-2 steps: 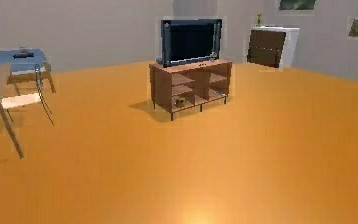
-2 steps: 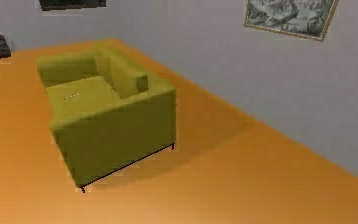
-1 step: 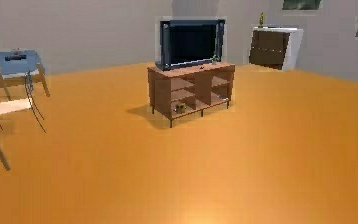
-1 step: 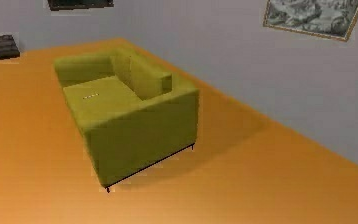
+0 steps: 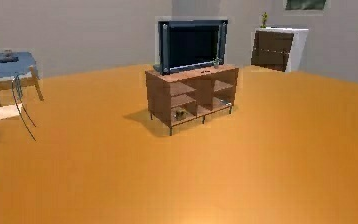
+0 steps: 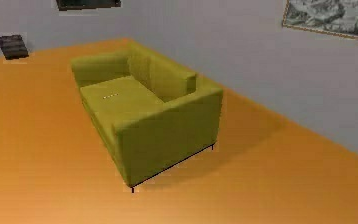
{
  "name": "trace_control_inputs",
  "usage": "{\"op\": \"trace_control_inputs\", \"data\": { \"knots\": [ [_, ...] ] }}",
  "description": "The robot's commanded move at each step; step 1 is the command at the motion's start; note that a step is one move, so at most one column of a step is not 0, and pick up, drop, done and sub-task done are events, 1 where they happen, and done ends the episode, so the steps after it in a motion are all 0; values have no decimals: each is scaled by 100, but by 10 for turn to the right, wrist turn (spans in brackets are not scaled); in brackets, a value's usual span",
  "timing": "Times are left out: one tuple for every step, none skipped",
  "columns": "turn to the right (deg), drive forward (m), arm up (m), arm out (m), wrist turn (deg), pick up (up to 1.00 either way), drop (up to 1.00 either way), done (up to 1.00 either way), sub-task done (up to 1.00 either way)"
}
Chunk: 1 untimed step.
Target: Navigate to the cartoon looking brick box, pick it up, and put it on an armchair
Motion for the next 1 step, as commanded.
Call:
{"op": "trace_control_inputs", "data": {
  "knots": [
    [300, 0, 0, 0, 0, 0, 0, 0, 0]
  ]
}}
